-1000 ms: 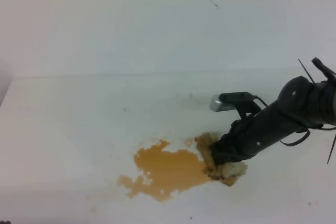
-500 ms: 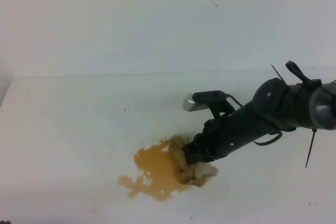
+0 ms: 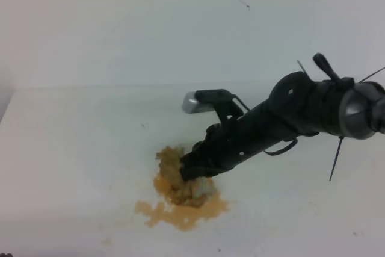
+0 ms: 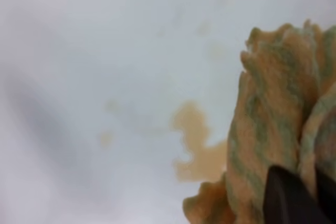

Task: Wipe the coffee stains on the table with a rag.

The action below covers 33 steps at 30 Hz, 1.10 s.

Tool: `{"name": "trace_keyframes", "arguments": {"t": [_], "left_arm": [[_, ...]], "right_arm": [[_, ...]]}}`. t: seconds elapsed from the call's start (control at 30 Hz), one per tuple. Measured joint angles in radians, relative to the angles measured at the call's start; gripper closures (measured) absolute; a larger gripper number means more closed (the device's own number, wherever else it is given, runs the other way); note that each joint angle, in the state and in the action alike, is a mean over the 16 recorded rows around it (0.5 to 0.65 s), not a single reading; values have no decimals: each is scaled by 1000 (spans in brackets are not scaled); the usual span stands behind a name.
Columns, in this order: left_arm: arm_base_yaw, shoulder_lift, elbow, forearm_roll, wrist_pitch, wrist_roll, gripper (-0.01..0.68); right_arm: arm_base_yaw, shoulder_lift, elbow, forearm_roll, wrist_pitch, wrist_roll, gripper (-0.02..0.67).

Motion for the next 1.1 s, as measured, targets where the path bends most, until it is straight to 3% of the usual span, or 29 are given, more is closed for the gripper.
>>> {"name": "trace_keyframes", "arguments": {"t": [0.5, 1.1], "left_arm": [[0, 0, 0, 0, 0, 0, 675], [0, 0, 0, 0, 0, 0, 675]], "right_arm": [[120, 69, -23, -130, 10, 57, 649], [27, 86, -26, -263, -9, 165, 649]]}}
